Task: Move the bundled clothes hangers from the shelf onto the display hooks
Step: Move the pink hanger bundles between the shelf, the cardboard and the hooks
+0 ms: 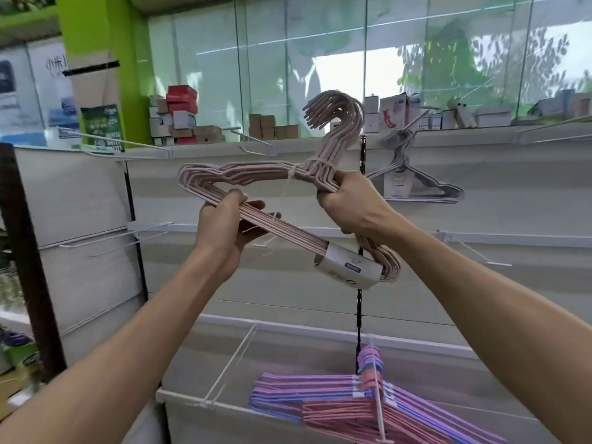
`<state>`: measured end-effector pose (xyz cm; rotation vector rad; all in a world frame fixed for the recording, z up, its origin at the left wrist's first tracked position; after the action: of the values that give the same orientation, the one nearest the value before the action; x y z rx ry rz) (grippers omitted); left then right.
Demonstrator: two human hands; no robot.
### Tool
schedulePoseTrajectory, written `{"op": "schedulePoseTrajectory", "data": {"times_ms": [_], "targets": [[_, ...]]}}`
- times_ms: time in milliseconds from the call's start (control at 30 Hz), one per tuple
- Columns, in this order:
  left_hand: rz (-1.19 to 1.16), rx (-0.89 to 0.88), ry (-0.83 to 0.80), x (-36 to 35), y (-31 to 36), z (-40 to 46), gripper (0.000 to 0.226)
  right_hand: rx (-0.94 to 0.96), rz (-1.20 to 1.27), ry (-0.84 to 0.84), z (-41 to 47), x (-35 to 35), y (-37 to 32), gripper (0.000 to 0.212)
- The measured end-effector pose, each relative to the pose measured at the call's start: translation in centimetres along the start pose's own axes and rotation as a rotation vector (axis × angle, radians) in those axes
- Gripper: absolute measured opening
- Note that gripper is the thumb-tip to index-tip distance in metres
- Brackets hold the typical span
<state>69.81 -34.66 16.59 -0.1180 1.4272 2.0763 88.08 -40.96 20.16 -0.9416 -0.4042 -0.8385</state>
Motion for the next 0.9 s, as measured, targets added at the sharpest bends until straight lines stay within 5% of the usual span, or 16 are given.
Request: {"op": "schedulePoseTrajectory", "data": {"times_ms": [900], "targets": [[-0.214,0.207,-0.01,8.7,-6.7,23.6,0.013,-0.032,-0.124,-0.076,24.2,-7.3,8.4,0.019]]}}
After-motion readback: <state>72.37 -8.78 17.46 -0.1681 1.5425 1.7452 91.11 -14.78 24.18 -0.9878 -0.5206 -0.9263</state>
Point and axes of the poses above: each hand's wrist, its own z-axis towards the middle knuckle, its own x-axis out of the back of the hand, y = z × x, the point moved 3 cm from there along z, towards the middle knuckle, and after that the axes turned 9 degrees about -y, right-handed, at the moved point
